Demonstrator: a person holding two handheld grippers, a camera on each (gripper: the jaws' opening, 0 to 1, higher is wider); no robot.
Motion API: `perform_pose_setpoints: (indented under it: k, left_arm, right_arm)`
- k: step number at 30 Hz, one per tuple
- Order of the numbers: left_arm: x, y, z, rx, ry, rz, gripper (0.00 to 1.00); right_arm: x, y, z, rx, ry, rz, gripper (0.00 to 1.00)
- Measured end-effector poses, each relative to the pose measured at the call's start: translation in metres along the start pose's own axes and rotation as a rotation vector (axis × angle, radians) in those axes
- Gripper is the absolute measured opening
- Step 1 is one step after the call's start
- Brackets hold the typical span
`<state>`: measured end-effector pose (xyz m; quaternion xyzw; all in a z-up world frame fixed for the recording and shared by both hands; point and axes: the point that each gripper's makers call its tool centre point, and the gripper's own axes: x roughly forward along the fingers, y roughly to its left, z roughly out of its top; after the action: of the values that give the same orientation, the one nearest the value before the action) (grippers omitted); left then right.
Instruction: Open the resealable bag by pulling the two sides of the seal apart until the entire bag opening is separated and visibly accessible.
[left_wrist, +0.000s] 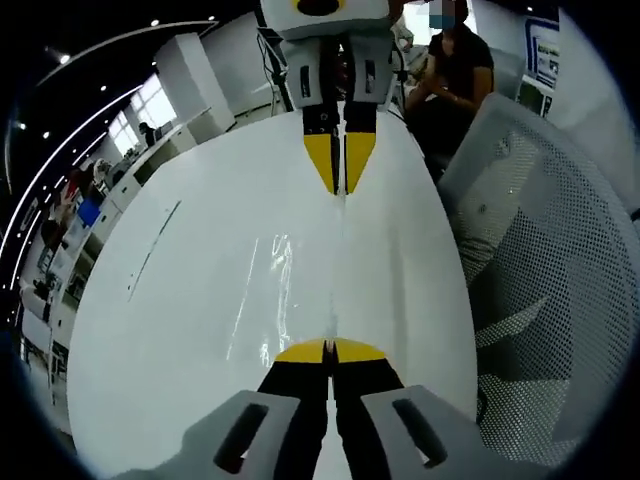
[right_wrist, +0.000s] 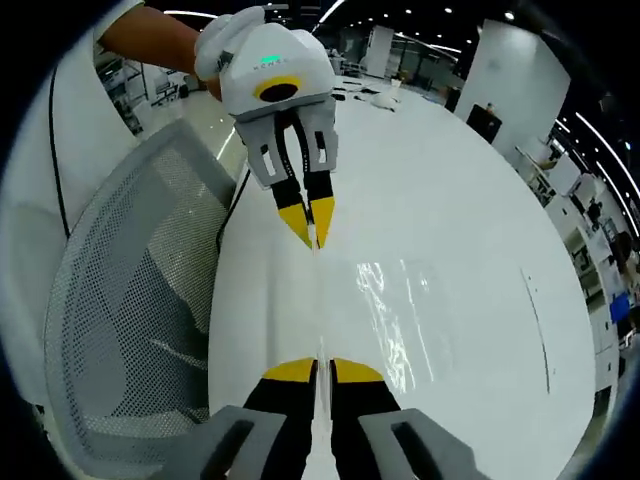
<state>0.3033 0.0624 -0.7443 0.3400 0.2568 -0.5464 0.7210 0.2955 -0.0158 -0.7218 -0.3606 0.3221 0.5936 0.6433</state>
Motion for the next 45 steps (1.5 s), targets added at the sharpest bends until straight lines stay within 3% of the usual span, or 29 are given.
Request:
perform_pose_setpoints:
  k: [12, 19, 31, 33, 35, 39, 42, 45]
  left_arm:
    - [0.000, 0.002, 0.009, -0.013, -0.023, -0.018, 0.00]
    - [0.000, -0.001, 0.015, 0.005, -0.035, -0.031, 0.00]
    - [0.000, -0.006, 0.020, 0.014, -0.045, -0.053, 0.00]
    - [0.000, -0.008, 0.020, 0.031, -0.046, -0.057, 0.00]
    - [0.001, -0.009, 0.020, 0.019, -0.046, -0.062, 0.00]
    - [0.005, -0.009, 0.018, -0.008, -0.051, -0.066, 0.00]
    - [0.006, -0.010, 0.019, -0.016, -0.057, -0.074, 0.00]
    - [0.007, -0.011, 0.019, 0.018, -0.057, -0.074, 0.00]
  right_arm:
    - [0.020, -0.001, 0.052, -0.021, -0.139, -0.017, 0.07]
    - [0.034, 0.006, 0.066, -0.030, -0.173, -0.011, 0.06]
    - [0.040, 0.012, 0.071, -0.054, -0.170, -0.012, 0.00]
    - [0.040, 0.013, 0.069, -0.024, -0.155, -0.010, 0.00]
    - [0.041, 0.015, 0.064, 0.065, -0.130, 0.006, 0.00]
    - [0.045, 0.014, 0.049, 0.065, -0.069, -0.012, 0.00]
    - [0.044, 0.014, 0.047, 0.113, -0.071, -0.008, 0.00]
    - [0.044, 0.015, 0.048, 0.103, -0.065, -0.010, 0.00]
